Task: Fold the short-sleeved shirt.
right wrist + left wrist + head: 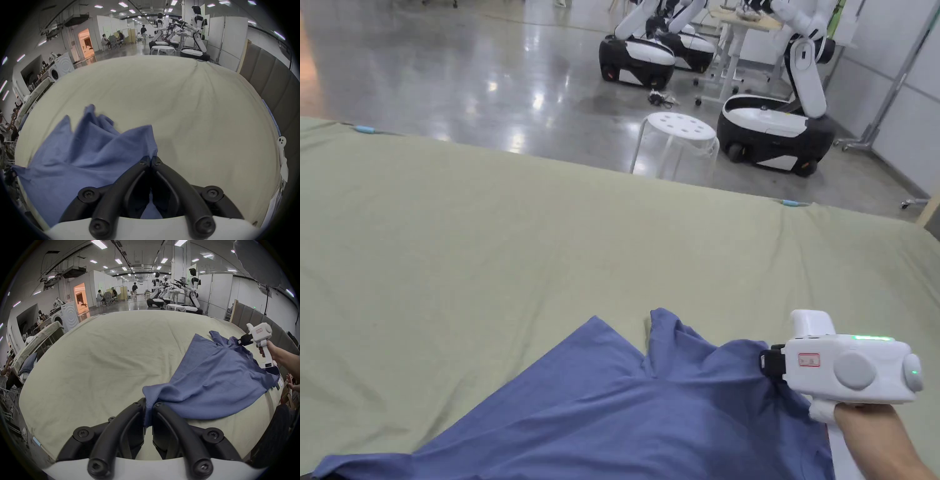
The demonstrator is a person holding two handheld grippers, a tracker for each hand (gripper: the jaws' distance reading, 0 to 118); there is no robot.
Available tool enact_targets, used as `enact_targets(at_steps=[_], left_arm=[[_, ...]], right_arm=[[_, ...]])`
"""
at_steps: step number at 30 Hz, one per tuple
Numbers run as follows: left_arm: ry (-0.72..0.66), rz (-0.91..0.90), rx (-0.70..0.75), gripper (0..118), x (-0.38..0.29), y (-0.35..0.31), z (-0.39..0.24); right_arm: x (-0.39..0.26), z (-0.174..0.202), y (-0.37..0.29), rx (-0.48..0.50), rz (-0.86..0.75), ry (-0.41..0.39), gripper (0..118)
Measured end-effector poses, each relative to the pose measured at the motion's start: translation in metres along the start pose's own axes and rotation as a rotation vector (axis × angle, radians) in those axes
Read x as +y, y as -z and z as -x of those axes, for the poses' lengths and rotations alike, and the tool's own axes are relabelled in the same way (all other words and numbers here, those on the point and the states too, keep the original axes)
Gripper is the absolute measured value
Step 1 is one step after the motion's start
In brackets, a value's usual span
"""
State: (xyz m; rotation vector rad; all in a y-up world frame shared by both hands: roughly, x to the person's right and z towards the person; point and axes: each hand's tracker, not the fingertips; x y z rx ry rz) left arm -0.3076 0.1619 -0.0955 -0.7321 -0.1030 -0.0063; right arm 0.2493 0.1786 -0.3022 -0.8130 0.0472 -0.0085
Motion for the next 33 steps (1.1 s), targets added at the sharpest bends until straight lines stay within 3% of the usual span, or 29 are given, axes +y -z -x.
enact_targets(at_steps=[5,8,14,20,24,33], left_arm=[[-0.013,-0.071,-0.03,6,0.029,-0.02,-0.007],[-0.068,-0.148,-0.08,6,0.059,-0.036,-0.011],[-0.127,-0.282,-0.102,6,0.136,-0.046,-0.008],[-0.075,-0.391,-0.072,6,0.235,-0.068,-0.036],[-0.005,-0.445,-0.008,6,0.299,-0.083,-0.056],[-0.04,-0.543,0.017,6,0.42,-0.1,-0.059]], right_arm=[[0.014,0.003,-0.135,0.095,-0.236,0.071,1],[0.023,0.006,-0.204,0.062,-0.368,0.0,1],[0.044,0.002,-0.32,0.01,-0.585,-0.051,1],[0.099,-0.007,-0.373,-0.074,-0.68,-0.088,1],[0.149,-0.021,-0.392,-0.08,-0.738,-0.044,1],[0.256,-0.034,-0.416,-0.13,-0.882,0.03,1]])
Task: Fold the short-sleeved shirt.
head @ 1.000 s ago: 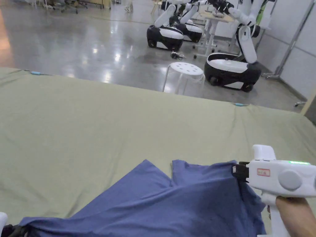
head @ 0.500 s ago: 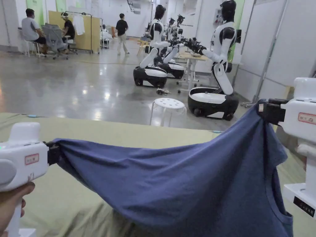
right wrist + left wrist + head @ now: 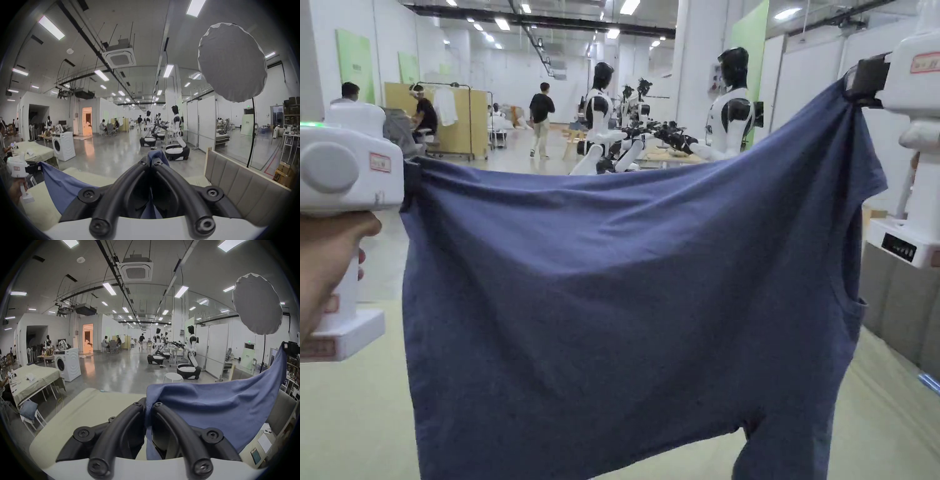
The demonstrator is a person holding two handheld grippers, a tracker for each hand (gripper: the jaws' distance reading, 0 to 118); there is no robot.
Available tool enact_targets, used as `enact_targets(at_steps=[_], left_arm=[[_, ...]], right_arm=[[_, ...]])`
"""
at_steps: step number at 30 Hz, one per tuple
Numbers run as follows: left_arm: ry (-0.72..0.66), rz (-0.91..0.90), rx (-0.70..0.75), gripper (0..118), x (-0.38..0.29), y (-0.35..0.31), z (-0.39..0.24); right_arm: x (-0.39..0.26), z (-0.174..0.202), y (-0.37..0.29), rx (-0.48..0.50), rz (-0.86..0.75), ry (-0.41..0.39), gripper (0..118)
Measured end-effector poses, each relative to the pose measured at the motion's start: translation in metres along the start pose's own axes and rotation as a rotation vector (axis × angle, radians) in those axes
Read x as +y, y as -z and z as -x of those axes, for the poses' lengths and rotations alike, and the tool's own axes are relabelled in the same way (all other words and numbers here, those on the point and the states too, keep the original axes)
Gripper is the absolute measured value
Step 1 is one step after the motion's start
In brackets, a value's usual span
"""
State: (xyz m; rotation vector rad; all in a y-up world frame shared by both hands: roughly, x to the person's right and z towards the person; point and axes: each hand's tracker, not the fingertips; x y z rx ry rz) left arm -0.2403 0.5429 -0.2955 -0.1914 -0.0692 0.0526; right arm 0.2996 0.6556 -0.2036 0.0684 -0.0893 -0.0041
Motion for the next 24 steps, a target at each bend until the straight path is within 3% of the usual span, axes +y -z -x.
enact_targets(at_steps=[9,11,16,18,24], left_arm=[[-0.01,-0.018,0.085,6,0.049,0.052,0.003],[0.005,0.016,0.106,6,0.036,0.067,0.001],[-0.011,0.054,0.147,6,-0.029,0.1,-0.002],[0.072,0.044,0.179,6,-0.051,0.103,-0.007],[0.053,0.066,0.143,6,-0.078,0.081,-0.004]], right_arm=[[0.006,0.003,0.076,-0.03,-0.024,0.028,1],[-0.016,0.007,0.091,-0.062,-0.011,0.007,1],[-0.087,0.005,0.114,-0.095,0.089,0.067,1],[-0.106,0.006,0.109,-0.104,0.083,0.049,1],[-0.13,-0.008,0.067,-0.072,0.072,0.085,1]])
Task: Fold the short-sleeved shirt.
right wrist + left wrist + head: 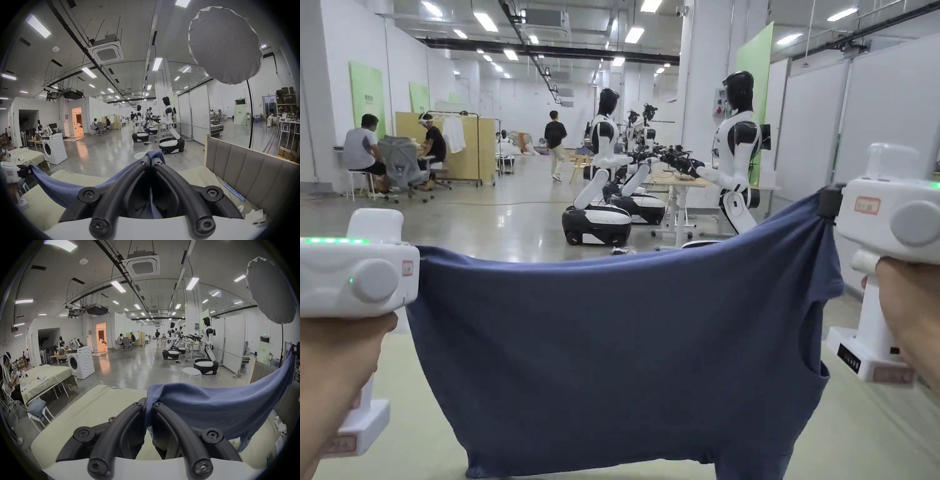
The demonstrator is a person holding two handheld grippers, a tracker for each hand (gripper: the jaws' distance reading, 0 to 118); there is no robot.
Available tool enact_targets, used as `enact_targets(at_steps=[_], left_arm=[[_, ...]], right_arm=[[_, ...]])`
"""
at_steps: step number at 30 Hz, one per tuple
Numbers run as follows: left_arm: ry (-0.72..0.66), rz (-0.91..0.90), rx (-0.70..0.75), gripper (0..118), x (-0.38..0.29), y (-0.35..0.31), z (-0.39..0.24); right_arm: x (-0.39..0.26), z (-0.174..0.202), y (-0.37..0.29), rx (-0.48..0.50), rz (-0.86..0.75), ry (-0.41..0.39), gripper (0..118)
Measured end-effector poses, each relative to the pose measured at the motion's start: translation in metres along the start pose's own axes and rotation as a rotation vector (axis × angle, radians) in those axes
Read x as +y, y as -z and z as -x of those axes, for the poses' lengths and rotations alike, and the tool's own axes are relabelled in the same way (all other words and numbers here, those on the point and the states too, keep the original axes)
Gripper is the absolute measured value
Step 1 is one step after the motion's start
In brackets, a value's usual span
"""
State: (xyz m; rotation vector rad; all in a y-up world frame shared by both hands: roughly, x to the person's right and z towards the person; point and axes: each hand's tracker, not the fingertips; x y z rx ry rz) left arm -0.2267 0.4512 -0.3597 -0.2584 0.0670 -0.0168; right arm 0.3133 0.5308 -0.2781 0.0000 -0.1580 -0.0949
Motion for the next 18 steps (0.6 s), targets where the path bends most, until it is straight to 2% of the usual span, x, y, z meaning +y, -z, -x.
enact_targets(at_steps=[2,9,11,13,17,18], left_arm=[[0.08,0.006,-0.011,6,-0.009,-0.014,0.001],[0.057,0.017,-0.075,6,-0.069,-0.096,0.024],[0.067,0.041,-0.093,6,-0.099,-0.12,0.029],[0.098,0.084,-0.116,6,-0.142,-0.151,0.033],[0.204,0.23,-0.132,6,-0.236,-0.195,0.044],[0.196,0.278,-0.132,6,-0.261,-0.203,0.049]], right_arm=[[-0.008,-0.007,-0.026,0.021,-0.006,0.006,1],[-0.055,-0.039,-0.148,0.104,0.023,-0.001,1],[-0.081,-0.044,-0.186,0.125,0.059,-0.037,1],[-0.115,-0.049,-0.22,0.142,0.139,-0.088,1],[-0.203,-0.056,-0.276,0.159,0.331,-0.122,1],[-0.228,-0.056,-0.285,0.168,0.409,-0.161,1]])
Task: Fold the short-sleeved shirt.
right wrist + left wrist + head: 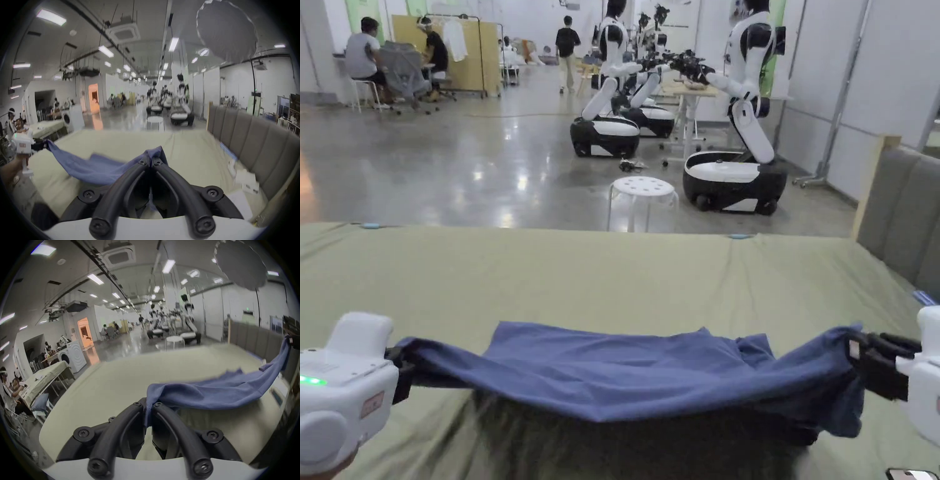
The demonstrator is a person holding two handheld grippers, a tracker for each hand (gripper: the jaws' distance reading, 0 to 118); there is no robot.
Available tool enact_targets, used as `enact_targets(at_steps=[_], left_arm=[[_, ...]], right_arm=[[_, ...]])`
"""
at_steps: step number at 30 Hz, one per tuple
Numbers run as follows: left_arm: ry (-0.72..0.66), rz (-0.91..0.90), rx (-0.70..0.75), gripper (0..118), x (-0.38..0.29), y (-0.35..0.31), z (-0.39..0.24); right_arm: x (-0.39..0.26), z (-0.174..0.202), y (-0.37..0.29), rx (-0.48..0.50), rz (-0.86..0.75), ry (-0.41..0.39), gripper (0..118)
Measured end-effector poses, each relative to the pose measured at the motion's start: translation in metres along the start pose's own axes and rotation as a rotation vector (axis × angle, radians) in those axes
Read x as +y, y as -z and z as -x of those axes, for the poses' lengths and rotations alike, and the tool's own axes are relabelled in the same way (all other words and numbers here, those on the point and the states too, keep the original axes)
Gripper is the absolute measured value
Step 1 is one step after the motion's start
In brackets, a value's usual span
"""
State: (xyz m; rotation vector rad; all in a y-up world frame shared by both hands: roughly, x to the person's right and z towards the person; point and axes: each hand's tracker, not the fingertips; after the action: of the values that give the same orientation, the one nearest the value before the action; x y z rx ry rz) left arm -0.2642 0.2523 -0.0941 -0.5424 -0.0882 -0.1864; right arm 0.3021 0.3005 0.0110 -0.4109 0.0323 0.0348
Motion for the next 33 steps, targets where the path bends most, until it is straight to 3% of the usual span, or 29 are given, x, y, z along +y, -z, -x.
enact_targets(at_steps=[3,5,8,9,10,11,12,13,14,19,21,22,23,24,25,26,27,33], left_arm=[[0.002,0.185,-0.046,6,-0.07,0.009,-0.001],[-0.004,0.259,-0.064,6,-0.101,0.017,-0.004],[-0.047,0.25,-0.084,7,-0.113,0.026,0.001],[-0.048,0.241,-0.082,16,-0.111,0.023,0.003],[-0.049,0.221,-0.099,48,-0.106,0.019,0.002],[-0.025,0.2,-0.103,74,-0.095,0.009,-0.006],[0.004,0.166,-0.092,92,-0.087,-0.002,-0.012],[0.045,0.111,-0.077,96,-0.079,-0.017,-0.019],[0.071,0.038,-0.068,96,-0.072,-0.035,-0.026],[0.033,-0.277,-0.048,96,-0.05,-0.113,-0.056],[0.021,-0.308,-0.03,96,-0.05,-0.125,-0.068],[0.021,-0.296,-0.02,95,-0.051,-0.128,-0.072],[0.026,-0.295,-0.018,91,-0.053,-0.126,-0.068],[0.028,-0.274,-0.027,77,-0.053,-0.124,-0.068],[0.02,-0.232,-0.015,30,-0.053,-0.121,-0.067],[0.019,-0.214,0.018,5,-0.056,-0.12,-0.063],[0.01,-0.18,-0.045,5,-0.054,-0.114,-0.053],[-0.034,0.023,-0.032,6,-0.058,-0.084,0.0]], right_arm=[[-0.082,0.014,0.01,-0.004,0.188,-0.068,1],[-0.132,0.015,0.024,0.006,0.317,-0.032,1],[-0.165,0.015,0.028,-0.03,0.365,-0.011,1],[-0.162,0.016,0.022,-0.033,0.349,0.01,2],[-0.156,0.014,0.018,-0.028,0.326,0.036,15],[-0.147,0.013,0.014,0.013,0.308,0.059,39],[-0.137,0.016,0.009,0.007,0.301,0.045,72],[-0.12,0.022,0.0,-0.008,0.262,0.012,108],[-0.108,0.029,-0.01,-0.012,0.193,-0.01,113],[-0.063,0.07,-0.054,-0.06,-0.144,-0.04,111],[-0.056,0.086,-0.063,-0.106,-0.208,-0.052,103],[-0.055,0.09,-0.064,-0.115,-0.218,-0.058,84],[-0.055,0.094,-0.065,-0.121,-0.22,-0.05,53],[-0.056,0.096,-0.066,-0.123,-0.228,-0.034,22],[-0.057,0.095,-0.064,-0.084,-0.224,0.003,8],[-0.056,0.094,-0.063,-0.042,-0.193,0.024,8],[-0.056,0.095,-0.062,-0.04,-0.165,0.034,7],[-0.058,0.085,-0.06,-0.045,-0.098,0.057,6]])
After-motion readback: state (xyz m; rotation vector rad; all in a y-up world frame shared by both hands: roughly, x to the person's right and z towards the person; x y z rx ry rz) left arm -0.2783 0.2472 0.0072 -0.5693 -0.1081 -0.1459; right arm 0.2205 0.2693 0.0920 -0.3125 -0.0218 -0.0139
